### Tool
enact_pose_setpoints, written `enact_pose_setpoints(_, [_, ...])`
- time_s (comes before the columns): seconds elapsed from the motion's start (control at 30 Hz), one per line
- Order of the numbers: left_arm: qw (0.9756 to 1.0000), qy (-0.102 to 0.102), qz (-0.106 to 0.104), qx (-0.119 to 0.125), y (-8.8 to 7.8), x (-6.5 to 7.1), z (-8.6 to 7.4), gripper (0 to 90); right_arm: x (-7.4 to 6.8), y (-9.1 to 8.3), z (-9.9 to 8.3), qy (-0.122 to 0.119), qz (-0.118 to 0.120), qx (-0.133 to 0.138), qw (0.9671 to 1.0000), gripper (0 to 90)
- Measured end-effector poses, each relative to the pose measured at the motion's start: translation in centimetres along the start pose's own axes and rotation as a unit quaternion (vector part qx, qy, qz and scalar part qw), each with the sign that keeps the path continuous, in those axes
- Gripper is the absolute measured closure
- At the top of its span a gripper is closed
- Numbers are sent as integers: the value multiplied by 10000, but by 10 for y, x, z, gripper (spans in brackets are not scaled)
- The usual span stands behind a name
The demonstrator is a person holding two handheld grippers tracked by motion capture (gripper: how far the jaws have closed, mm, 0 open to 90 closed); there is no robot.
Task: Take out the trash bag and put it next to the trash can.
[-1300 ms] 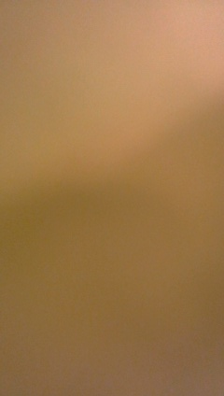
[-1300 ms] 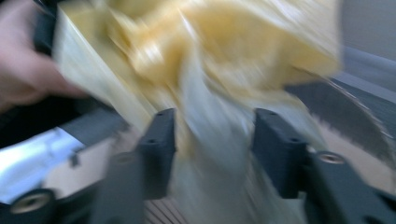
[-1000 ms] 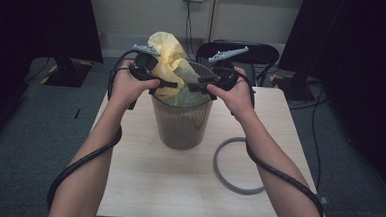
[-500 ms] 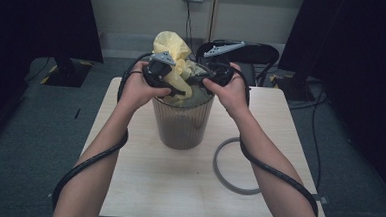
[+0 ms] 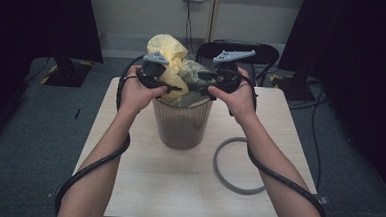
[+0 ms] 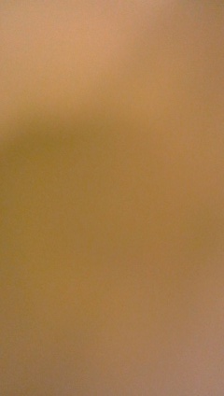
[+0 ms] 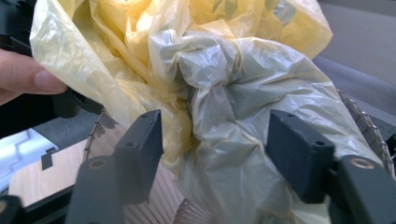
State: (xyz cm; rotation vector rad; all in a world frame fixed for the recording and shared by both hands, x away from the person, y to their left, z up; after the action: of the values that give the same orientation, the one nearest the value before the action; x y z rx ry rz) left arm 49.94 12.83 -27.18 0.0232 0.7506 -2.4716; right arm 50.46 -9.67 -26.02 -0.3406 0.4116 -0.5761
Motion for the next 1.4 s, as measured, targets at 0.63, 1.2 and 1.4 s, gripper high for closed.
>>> enact_pose_setpoints(0.63, [9986, -239, 292, 377, -33, 3, -3, 806, 2, -17, -14, 141, -196, 114, 9996, 151])
enact_pose_setpoints(1.2, [9962, -229, 493, 681, -48, 6, 5, 808, 5, -20, -22, 129, -280, -61, 9995, 152])
enact_pose_setpoints(1.4, [9953, -157, 628, 726, -50, 6, 6, 808, 9, -22, -23, 169, -301, -90, 9994, 152])
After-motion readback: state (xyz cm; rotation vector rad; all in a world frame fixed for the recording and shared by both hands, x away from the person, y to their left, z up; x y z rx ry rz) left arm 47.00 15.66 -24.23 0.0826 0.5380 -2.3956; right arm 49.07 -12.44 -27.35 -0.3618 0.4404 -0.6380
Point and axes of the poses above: each handheld gripper's, and its own axes: y roughly forward along the jaws, z roughly out of its top, x roughly to its right, the point moved 1 cm from there along y, roughly forward along the jaws, and after that the axes turned 13 degrees about y, right-handed, at the moved point
